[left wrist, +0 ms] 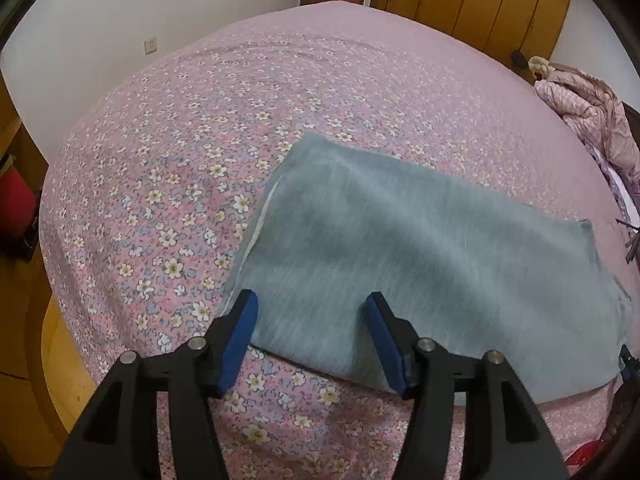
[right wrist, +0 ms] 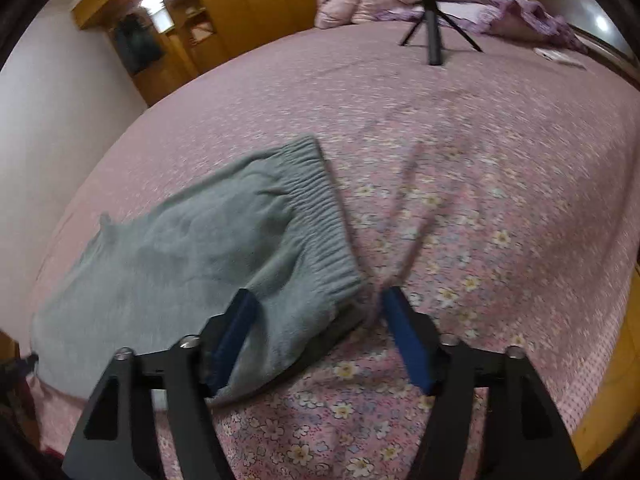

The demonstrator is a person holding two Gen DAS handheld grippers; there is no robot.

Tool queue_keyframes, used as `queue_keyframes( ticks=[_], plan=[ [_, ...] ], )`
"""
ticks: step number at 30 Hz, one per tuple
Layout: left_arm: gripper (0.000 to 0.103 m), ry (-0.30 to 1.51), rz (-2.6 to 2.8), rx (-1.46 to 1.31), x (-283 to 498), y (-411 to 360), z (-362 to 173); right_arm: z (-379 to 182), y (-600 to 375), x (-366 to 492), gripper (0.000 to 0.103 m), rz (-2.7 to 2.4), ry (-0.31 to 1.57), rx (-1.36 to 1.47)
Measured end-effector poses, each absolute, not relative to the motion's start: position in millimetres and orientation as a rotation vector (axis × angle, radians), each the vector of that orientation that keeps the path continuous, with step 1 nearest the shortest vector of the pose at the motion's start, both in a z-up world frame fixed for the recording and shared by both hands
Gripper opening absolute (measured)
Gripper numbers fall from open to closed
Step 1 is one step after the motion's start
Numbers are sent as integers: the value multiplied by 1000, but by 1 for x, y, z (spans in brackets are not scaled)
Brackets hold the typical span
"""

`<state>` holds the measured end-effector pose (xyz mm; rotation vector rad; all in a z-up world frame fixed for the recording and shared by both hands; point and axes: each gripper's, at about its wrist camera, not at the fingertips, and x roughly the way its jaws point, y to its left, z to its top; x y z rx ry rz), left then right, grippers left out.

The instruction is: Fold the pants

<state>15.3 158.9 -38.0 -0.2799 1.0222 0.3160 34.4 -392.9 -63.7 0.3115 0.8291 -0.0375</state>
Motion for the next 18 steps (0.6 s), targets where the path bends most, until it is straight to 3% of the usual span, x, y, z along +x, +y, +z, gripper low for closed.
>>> queue_keyframes(
  ticks=[2, 7, 11, 12, 15, 18],
  plan=[
    [63, 1012, 316, -290, 14, 161, -40, -67, -393, 34, 85, 1, 809, 327],
    [64, 995, 306, -285, 12, 161, -41, -63, -398, 27, 84, 6, 805, 395],
    [64, 988, 302, -300, 12, 164, -40, -61, -406, 17, 65, 65, 769, 550],
    [64, 988, 301, -300, 11, 163, -40, -62, -408, 17, 54, 82, 764, 577],
    [64, 987, 301, -297, 6, 161, -39, -72, -421, 16, 37, 101, 765, 706],
    [64, 988, 300, -298, 5, 162, -38, -75, -429, 11, 29, 78, 753, 743]
  ],
)
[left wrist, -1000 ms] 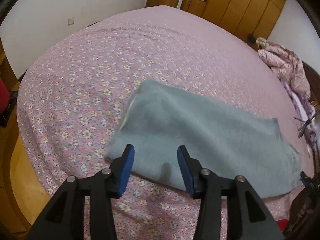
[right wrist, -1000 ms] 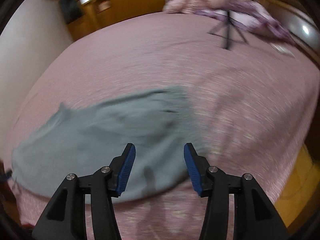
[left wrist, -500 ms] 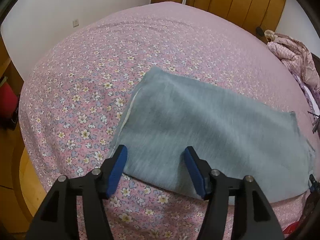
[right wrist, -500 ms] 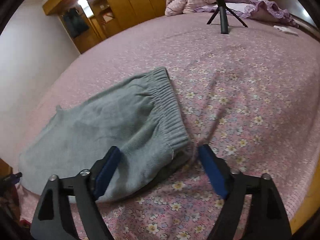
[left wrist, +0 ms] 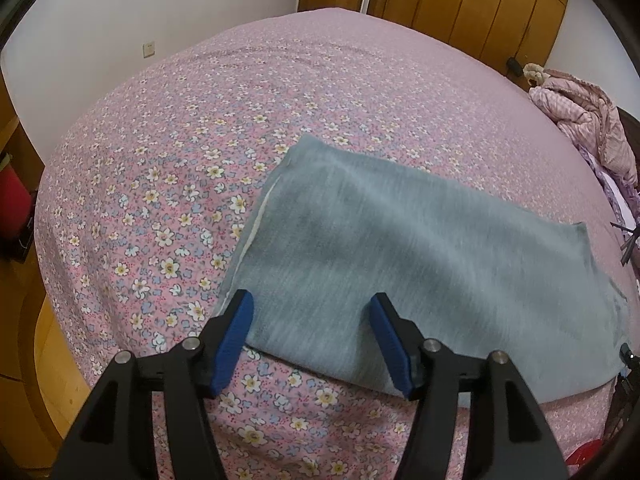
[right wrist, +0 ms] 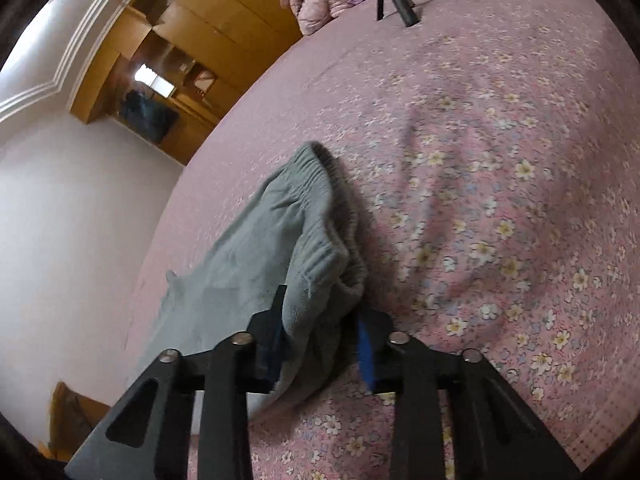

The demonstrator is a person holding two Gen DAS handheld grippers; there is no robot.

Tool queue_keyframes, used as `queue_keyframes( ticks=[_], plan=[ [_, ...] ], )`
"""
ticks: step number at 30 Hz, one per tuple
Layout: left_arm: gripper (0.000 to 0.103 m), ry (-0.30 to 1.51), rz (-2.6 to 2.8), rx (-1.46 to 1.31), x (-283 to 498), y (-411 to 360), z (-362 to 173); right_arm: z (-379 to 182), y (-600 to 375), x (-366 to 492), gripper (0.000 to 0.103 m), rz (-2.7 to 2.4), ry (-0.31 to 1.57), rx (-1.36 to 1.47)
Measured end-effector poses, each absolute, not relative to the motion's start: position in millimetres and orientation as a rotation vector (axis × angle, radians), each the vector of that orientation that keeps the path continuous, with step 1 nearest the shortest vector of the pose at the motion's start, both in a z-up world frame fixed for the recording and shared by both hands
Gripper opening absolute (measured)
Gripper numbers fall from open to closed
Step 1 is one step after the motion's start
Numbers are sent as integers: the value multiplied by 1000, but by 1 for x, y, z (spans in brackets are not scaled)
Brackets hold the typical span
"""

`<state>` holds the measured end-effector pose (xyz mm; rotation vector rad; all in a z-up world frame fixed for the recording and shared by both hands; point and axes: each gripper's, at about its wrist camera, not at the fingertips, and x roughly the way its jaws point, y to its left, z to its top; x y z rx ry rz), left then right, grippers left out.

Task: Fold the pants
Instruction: 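Press the right gripper onto the waistband while the left gripper hovers open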

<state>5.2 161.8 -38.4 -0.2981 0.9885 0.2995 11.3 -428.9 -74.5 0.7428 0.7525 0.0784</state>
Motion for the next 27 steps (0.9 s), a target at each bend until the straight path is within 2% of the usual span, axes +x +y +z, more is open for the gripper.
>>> queue_keyframes(
  ticks=[21, 27],
  plan=[
    [65, 1046, 314, -308, 9, 159, -31, -53, -394, 47, 30, -57, 855, 529],
    [65, 1029, 315, -314, 4, 161, -22, -36, -370, 55, 23, -73, 853, 400]
  ],
)
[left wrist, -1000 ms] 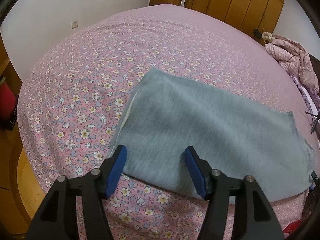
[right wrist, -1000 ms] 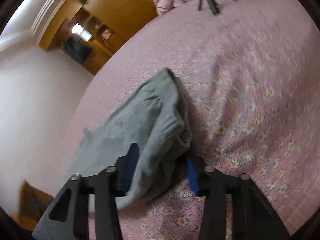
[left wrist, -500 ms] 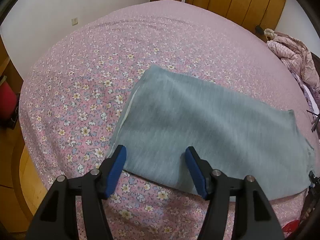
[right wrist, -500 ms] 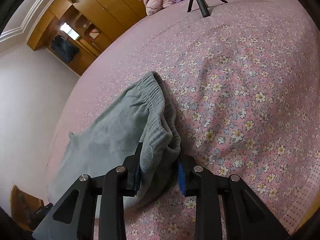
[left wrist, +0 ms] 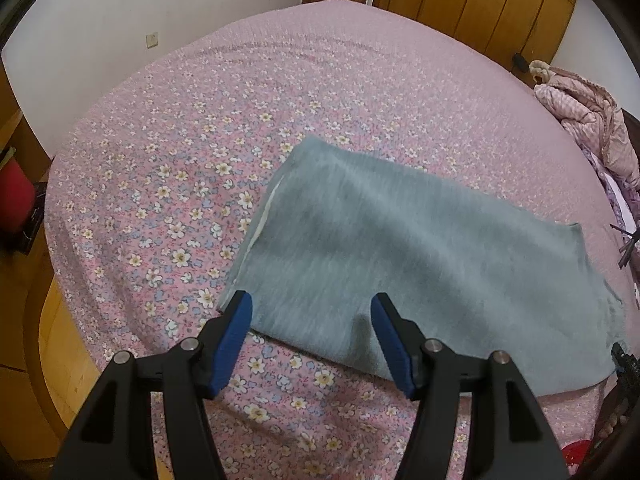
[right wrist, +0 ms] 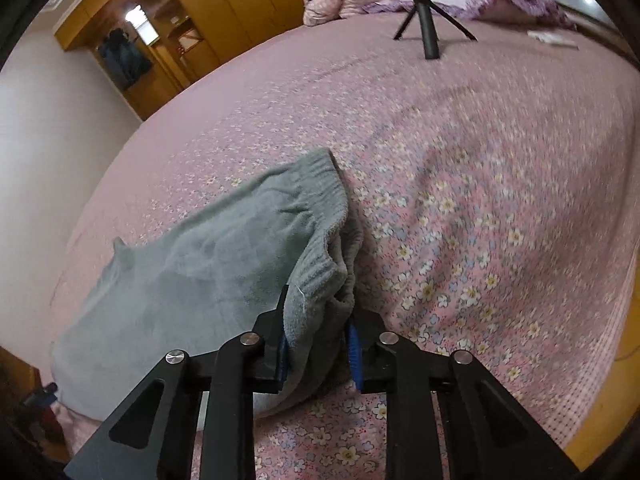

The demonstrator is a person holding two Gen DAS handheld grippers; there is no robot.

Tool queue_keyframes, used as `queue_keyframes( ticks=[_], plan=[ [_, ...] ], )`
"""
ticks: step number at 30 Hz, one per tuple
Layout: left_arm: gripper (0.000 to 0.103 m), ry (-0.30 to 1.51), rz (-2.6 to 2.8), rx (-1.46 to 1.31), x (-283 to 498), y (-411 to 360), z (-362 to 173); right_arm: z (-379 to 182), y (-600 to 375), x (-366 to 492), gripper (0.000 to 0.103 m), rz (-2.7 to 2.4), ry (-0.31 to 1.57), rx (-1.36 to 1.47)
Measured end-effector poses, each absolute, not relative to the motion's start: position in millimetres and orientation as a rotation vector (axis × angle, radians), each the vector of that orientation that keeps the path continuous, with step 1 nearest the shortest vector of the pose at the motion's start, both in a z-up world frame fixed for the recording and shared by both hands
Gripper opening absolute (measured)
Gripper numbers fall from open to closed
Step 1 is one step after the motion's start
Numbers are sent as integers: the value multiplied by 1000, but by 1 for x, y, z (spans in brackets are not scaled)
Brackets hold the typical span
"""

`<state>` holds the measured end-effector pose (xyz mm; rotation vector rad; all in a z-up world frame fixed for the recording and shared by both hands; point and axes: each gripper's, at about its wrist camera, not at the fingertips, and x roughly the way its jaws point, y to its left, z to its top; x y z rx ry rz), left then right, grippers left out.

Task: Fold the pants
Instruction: 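Press the right gripper onto the waistband while the left gripper hovers open, then grasp the grey waistband with the right gripper and lift it over the legs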

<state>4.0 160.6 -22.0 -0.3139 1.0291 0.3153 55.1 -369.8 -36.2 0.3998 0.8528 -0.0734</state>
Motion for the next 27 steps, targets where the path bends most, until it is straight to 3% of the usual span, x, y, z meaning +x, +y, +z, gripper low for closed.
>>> queue_keyframes(
  ticks=[13, 27],
  plan=[
    [65, 990, 341, -332, -10, 166, -4, 16, -307, 62, 20, -48, 770, 161],
    [65, 985, 332, -379, -23, 171, -4, 26, -188, 76, 19, 245, 778, -27]
  ],
)
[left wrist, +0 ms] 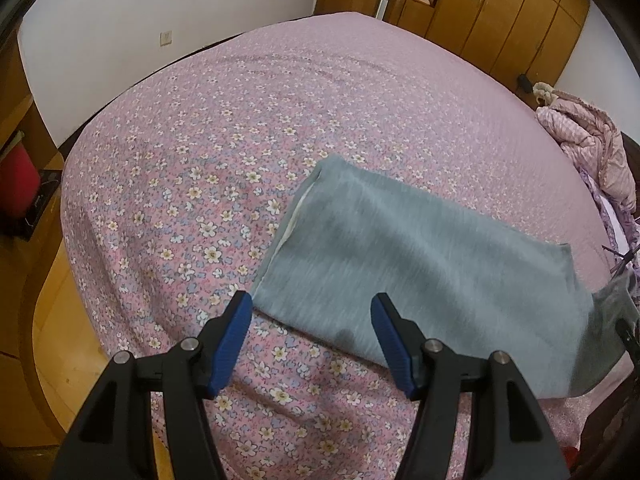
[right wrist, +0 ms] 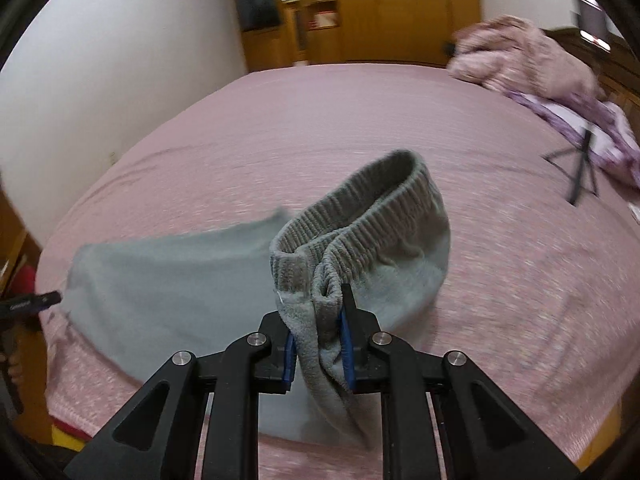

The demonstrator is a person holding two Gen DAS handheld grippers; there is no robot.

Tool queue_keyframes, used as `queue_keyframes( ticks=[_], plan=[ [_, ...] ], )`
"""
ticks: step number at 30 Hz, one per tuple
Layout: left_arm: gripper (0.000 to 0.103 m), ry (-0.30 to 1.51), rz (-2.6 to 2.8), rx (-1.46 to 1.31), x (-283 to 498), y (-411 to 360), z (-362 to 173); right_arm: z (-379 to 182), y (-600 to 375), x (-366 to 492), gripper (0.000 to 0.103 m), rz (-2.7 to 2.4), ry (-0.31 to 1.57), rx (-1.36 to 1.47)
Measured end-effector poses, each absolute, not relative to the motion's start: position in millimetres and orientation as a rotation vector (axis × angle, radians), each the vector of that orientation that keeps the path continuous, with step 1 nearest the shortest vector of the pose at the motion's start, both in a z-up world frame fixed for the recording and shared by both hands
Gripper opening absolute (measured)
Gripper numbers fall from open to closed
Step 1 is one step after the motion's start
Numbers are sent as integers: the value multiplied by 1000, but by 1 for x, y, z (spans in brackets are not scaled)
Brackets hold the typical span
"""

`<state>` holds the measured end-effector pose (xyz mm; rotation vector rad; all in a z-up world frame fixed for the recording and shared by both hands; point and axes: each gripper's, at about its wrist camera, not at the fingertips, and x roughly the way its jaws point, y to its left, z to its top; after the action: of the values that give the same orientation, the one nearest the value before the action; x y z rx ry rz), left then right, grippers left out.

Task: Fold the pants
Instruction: 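Grasp the grey waistband with the right gripper and lift it over the legs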

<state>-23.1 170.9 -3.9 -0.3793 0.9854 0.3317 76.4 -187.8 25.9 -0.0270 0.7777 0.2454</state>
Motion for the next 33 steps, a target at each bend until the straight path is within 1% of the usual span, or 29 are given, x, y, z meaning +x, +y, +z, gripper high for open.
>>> queue_keyframes(
  ticks=[10, 14, 18, 19, 21, 23, 24, 25, 26, 27, 29, 33],
  plan=[
    [65, 972, 318, -401, -30, 175, -2, 31, -101, 82, 19, 464, 768, -143],
    [65, 968, 313, -402, -34, 174, -1, 24, -68, 82, 19, 541, 776, -179],
    [65, 973, 310, -407, -36, 172, -3, -1, -44, 93, 20, 616, 882, -191],
    [65, 977, 308, -409, -35, 171, -4, -11, -39, 97, 21, 635, 941, -179],
    [65, 984, 300, -412, -33, 169, -5, -24, -33, 98, 24, 639, 997, -172],
    [65, 992, 284, -412, -31, 165, -7, -30, -31, 94, 26, 624, 991, -182],
    [65, 994, 280, -411, -30, 163, -7, -30, -31, 91, 32, 628, 986, -180],
    [65, 996, 271, -408, -29, 159, -7, -27, -32, 87, 36, 641, 980, -170],
    [65, 997, 265, -406, -28, 157, -6, -25, -32, 83, 43, 660, 971, -155],
    [65, 997, 257, -401, -27, 154, -5, -19, -36, 79, 48, 684, 954, -138],
    [65, 997, 237, -390, -25, 146, -3, -7, -41, 67, 53, 712, 900, -137],
    [65, 996, 173, -373, -17, 126, 3, 7, -53, 55, 54, 662, 827, -198]
  ],
)
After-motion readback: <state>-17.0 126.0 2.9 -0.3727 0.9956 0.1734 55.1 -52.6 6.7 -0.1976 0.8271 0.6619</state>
